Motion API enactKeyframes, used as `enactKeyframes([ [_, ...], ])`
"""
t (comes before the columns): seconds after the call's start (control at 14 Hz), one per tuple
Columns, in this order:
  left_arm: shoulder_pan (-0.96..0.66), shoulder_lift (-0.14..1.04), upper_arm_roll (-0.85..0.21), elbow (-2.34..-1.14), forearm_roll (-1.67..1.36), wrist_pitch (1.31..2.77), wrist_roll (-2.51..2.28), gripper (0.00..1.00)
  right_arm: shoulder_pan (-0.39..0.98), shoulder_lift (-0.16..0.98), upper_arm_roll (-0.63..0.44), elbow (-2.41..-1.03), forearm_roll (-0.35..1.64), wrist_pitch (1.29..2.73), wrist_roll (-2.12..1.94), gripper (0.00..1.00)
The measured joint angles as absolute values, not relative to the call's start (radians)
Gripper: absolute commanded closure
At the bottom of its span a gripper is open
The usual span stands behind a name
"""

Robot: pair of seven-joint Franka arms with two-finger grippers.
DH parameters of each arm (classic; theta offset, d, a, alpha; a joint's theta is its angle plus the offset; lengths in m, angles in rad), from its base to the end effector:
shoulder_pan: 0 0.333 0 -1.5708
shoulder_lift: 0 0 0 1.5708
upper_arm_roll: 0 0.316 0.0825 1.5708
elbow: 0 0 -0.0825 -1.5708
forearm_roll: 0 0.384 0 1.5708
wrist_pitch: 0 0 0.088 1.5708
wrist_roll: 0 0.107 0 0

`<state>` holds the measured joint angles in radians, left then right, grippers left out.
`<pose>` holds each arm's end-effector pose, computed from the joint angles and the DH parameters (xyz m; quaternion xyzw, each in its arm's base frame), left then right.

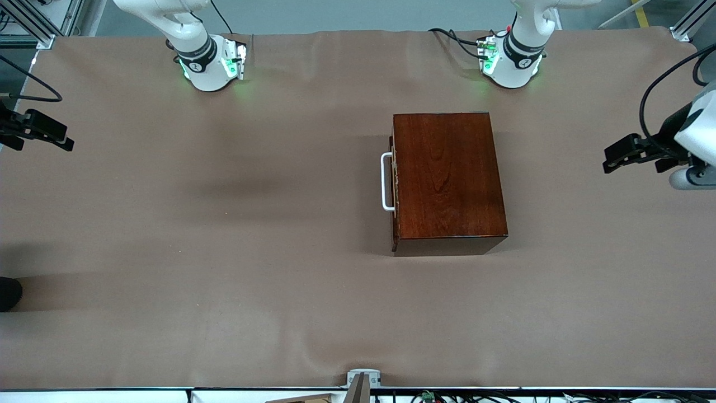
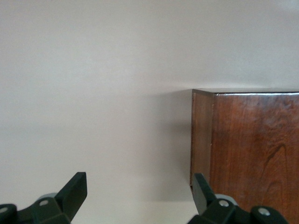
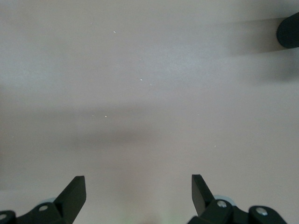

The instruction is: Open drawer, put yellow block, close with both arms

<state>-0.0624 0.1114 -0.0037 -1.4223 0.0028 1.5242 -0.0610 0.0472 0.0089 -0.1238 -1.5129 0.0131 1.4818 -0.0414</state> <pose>0.5835 -0.0382 0.6267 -1.0000 0.0025 0.0047 0.0015 0.5470 -0.0401 0.6391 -0.9996 0.0172 0.0196 0.0072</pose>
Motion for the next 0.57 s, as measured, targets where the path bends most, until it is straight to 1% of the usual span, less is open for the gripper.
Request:
enactKeyframes([
  [0.14,-0.065,0.092,-0.005,-1.446,0.003,1.532,-0.061,0.00,0.047,0.009,-0.124,-1.513,0.013,1.482,-0.041,0.00],
  [0.57,-0.067,0.089,-0.008,-1.457,0.003,1.537,-0.061,0.00,0.047,0.009,-0.124,-1.513,0.013,1.482,-0.041,0.00],
])
